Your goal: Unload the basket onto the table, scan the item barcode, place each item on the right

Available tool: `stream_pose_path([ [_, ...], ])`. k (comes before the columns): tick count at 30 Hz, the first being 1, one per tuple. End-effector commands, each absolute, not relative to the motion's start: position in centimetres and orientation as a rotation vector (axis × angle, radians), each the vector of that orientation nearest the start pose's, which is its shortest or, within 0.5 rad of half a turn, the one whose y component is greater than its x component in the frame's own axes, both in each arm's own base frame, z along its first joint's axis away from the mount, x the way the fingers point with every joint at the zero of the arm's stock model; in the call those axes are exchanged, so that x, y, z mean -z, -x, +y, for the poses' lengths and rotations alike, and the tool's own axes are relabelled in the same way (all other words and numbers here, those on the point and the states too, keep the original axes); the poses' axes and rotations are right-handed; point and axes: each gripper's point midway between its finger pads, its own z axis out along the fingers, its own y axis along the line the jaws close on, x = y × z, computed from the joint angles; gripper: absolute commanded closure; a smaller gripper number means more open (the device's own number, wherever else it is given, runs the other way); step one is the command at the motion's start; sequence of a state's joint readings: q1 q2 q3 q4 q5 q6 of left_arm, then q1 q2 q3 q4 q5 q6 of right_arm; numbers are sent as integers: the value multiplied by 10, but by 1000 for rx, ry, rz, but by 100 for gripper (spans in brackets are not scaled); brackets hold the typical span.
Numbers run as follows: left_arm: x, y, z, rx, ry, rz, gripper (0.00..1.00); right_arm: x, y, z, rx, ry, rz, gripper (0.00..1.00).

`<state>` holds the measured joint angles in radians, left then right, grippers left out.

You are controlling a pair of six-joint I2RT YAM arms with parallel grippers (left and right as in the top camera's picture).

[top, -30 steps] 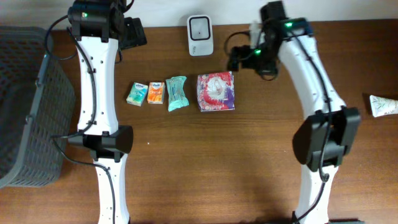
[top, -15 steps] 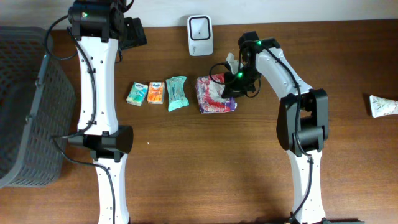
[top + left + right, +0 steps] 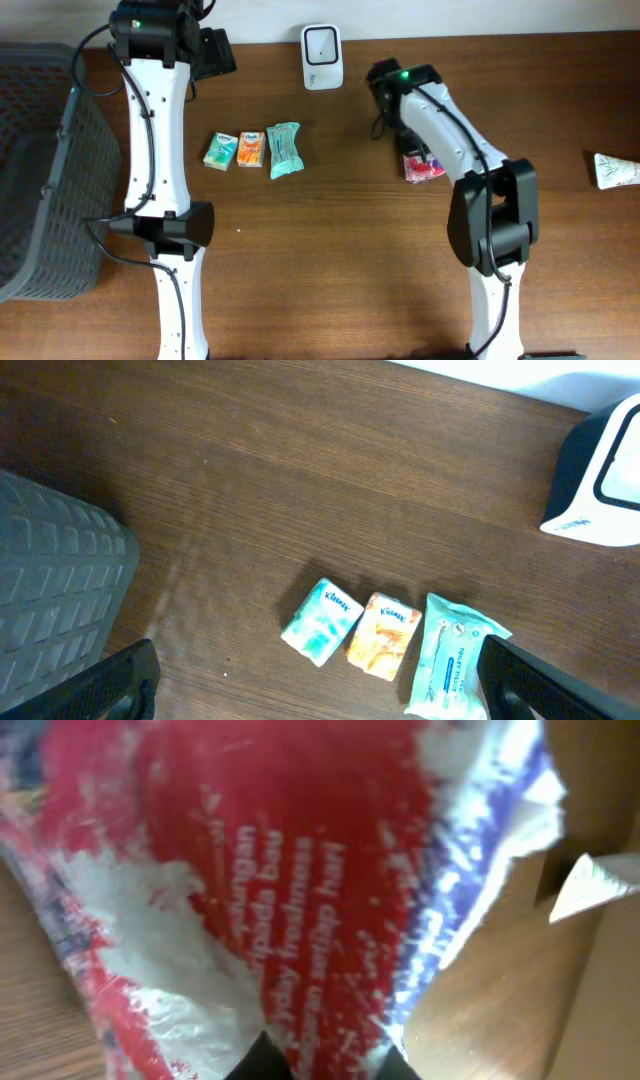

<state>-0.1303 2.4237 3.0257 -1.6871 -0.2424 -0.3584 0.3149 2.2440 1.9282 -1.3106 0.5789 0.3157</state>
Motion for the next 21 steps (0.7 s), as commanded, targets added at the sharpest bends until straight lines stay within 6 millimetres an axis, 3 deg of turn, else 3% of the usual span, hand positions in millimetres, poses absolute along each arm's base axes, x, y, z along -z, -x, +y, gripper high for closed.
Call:
stream_pose_path([
  [1, -265, -500, -24, -153, 369, 2580, 1, -74, -430, 121, 567, 169, 2902, 68],
  [3, -265, -500, -24, -152, 370, 2580, 1, -70, -426, 190, 299, 311, 2891, 36],
  [4, -265, -500, -24, -153, 369, 2580, 1, -75, -424, 212, 214, 351, 2880, 27],
  [5, -265, -500, -24, -153, 369, 2580, 1, -98, -426, 245, 73, 392, 2838, 4],
  [6, -265, -500, -24, -152, 370, 2580, 1, -127, -436, 256, -3, 416, 2782, 1],
  [7, -265, -500, -24, -153, 369, 2580, 1, -141, -443, 253, -14, 393, 2756, 1],
  [8, -265, -500, -24, -153, 369, 2580, 1, -167, -457, 236, -28, 324, 2725, 2],
  [9, -265, -500, -24, -152, 368, 2580, 1, -184, -470, 201, -23, 222, 2727, 1],
  [10, -265, -500, -24, -152, 368, 2580, 1, -186, -474, 179, -30, 165, 2750, 1],
  [12, -265, -500, -24, -152, 368, 2580, 1, -169, -472, 112, -243, 176, 2890, 1],
  [13, -265, -500, -24, -152, 368, 2580, 1, -150, -467, 80, -483, 164, 2948, 0],
  [14, -265, -500, -24, -152, 368, 2580, 1, -141, -461, 67, -610, 115, 2967, 1],
  [15, -265, -500, -24, -152, 368, 2580, 1, -126, -454, 58, -788, 91, 2965, 2],
  [17, -265, -500, -24, -152, 369, 2580, 1, -97, -445, 63, -1118, 64, 2871, 3],
  [19, -265, -500, -24, -152, 368, 2580, 1, -71, -440, 81, -1302, 52, 2779, 5],
  [21, -265, -500, -24, -152, 369, 2580, 1, -55, -440, 102, -1335, 80, 2753, 12],
])
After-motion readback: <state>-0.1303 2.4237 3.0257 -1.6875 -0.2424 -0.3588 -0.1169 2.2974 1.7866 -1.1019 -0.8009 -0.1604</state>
